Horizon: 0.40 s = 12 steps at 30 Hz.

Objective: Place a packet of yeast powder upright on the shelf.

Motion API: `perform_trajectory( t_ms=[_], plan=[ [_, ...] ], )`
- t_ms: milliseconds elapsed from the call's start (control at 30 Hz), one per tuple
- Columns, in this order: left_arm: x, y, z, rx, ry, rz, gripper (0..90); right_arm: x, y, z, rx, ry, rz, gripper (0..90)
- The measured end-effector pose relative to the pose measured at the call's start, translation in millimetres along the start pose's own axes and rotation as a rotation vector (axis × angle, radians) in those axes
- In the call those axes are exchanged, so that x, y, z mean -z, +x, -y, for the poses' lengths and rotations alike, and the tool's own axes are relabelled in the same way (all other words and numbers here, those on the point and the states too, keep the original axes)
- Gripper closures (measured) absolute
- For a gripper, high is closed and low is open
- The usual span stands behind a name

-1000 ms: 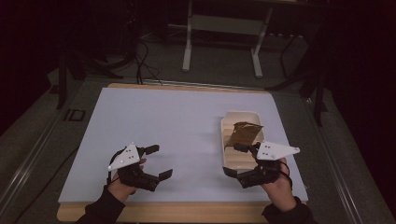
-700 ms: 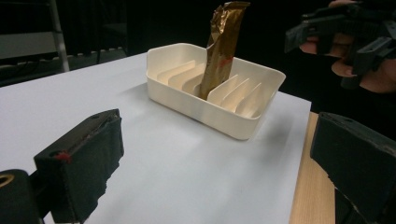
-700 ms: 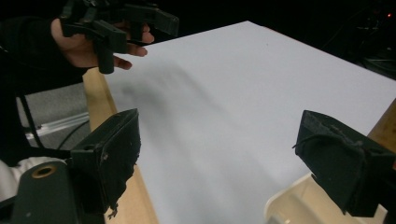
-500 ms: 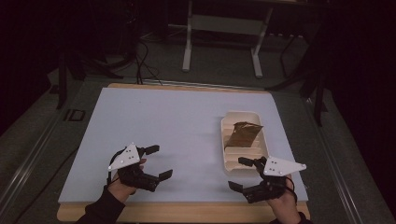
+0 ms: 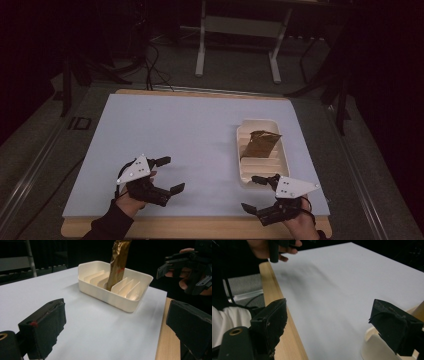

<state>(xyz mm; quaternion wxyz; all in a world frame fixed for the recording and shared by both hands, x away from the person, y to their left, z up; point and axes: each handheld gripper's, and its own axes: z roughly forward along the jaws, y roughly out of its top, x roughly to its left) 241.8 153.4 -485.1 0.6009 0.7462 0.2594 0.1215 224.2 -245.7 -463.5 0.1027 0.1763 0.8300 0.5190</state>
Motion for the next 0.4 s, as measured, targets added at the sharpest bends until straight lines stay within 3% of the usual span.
perform_trajectory(
  t_ms=[400],
  plan=[
    [-3.3,-1.3,4.6,-0.004,0.016,0.004,3.2,-2.9,-2.4,3.0,0.005,0.01,-0.021,14.4]
  ],
)
